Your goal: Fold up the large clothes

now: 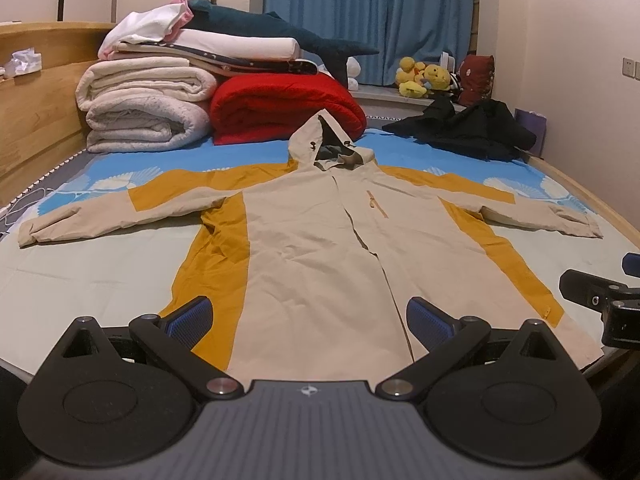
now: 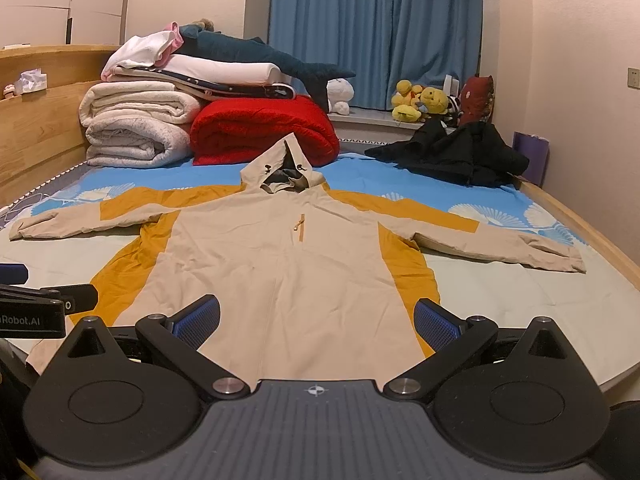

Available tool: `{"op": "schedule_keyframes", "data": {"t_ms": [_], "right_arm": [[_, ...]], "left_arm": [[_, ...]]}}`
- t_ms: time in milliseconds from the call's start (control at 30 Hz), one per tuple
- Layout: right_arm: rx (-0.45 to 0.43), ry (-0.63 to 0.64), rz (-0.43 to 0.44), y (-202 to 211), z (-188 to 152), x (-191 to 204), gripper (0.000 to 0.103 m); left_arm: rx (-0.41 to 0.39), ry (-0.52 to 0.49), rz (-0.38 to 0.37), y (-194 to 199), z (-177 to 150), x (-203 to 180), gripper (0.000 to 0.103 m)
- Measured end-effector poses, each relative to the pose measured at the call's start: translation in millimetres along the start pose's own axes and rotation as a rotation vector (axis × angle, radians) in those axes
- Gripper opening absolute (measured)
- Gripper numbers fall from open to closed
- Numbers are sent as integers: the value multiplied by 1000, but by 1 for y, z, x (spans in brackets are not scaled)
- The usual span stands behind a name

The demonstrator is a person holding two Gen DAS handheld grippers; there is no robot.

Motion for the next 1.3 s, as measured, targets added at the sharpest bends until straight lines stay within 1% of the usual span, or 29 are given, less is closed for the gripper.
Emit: {"op": "schedule_keyframes", "data": {"t_ms": [967, 1133, 1167, 1200, 1233, 1267, 1300], "right_arm": [[0, 4, 2, 0, -2, 1, 102], [-10, 4, -2, 0, -1, 1, 101], [-18, -2, -5, 1, 1, -1, 101], [-25, -16, -7, 1, 3, -4, 99], [-36, -37, -9, 1, 7, -10, 99], [-41, -49, -9, 0, 11, -16, 99], [-48, -60, -11, -2, 17, -24, 99]], "left_arm": [[1, 3, 1, 0, 1, 2, 103], [0, 2, -8, -1, 1, 3, 103], [-3, 0, -19, 0, 2, 3, 102], [-10, -3, -26, 0, 4, 5, 96], [-17, -7, -33, 0, 6, 7, 87], [-23, -15, -46, -2, 10, 11, 82], [-28, -30, -55, -5, 15, 14, 72]]}}
Point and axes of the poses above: each gripper's, at about its wrist camera, not at the fingertips, and y roughly against the way its jaws point, x to its left, z to its top, the point moved 5 cm from there along -y, roughly the way its jaws point, and after that the axes turned 2 degrees about z, right-handed, at the moved point
